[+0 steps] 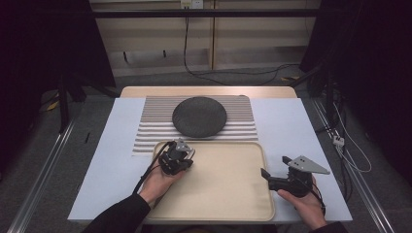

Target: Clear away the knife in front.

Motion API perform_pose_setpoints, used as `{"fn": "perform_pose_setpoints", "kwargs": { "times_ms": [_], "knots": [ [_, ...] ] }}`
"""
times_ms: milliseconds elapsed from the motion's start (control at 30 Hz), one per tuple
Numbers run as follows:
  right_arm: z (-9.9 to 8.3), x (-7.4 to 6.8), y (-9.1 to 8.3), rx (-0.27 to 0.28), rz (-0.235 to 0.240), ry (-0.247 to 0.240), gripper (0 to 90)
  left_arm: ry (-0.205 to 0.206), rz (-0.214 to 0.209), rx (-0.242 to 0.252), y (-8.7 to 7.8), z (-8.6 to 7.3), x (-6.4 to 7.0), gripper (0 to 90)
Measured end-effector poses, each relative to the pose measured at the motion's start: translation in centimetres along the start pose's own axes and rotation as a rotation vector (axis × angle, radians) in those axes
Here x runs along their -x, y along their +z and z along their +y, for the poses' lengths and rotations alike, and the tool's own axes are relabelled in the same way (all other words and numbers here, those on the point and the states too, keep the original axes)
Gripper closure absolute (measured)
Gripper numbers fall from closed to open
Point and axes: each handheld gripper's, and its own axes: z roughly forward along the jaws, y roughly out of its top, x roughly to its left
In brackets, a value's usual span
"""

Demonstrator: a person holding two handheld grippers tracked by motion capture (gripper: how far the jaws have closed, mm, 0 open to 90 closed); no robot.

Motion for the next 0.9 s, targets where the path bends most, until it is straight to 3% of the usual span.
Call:
{"fn": "perform_pose_setpoints", "kwargs": {
  "times_ms": [900],
  "knots": [
    [-0.01, 0.03, 0.0, -0.002, 0.003, 0.003, 8.8, -0.012, 0.029, -0.017, -0.64, -0.58, -0.55, 90.0]
  ]
}}
